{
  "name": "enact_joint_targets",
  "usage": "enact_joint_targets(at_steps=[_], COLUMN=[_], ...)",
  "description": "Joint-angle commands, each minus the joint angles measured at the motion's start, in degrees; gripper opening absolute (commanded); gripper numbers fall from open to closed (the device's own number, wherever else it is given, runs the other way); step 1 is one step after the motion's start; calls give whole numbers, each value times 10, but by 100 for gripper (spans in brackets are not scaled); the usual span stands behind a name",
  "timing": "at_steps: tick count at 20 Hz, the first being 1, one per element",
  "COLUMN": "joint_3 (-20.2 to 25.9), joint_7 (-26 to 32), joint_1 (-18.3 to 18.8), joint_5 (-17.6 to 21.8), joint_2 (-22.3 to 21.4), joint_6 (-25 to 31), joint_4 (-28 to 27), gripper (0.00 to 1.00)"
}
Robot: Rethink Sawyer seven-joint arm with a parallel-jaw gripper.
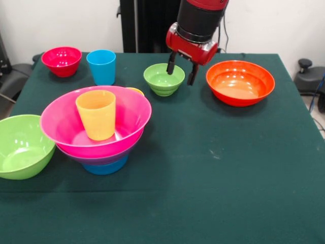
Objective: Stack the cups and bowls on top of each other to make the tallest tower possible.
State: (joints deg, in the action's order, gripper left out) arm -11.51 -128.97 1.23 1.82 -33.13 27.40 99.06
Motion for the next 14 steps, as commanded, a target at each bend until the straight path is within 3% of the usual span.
enact_joint_targets(at_steps=[1,14], joint_3=[24,31], joint_7=[-78,-103], joint_1=[5,9], joint_5=[-7,-18], joint_2=[6,49], joint_6=[-36,-132], joint_4=[64,105], gripper=[100,100])
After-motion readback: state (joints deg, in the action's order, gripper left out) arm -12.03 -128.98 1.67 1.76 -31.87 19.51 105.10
